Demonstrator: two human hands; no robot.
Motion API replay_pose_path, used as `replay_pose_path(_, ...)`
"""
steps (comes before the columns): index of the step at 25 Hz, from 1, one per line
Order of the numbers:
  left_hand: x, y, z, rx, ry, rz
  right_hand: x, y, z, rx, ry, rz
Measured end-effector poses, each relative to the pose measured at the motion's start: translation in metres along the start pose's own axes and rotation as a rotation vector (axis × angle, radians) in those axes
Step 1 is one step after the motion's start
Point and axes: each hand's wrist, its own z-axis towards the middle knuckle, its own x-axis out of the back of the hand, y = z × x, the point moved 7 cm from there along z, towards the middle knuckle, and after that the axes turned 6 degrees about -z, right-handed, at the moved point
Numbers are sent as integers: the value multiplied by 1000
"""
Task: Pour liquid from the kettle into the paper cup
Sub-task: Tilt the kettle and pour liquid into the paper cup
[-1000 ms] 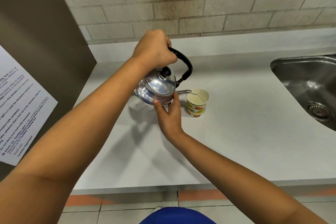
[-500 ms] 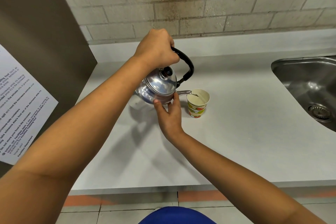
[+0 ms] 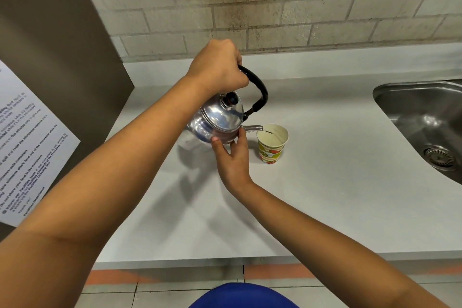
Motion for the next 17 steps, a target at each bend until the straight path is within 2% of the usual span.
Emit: replay_pose_path(17, 2, 4, 2, -19, -2, 23, -4, 0, 1, -6, 1, 16)
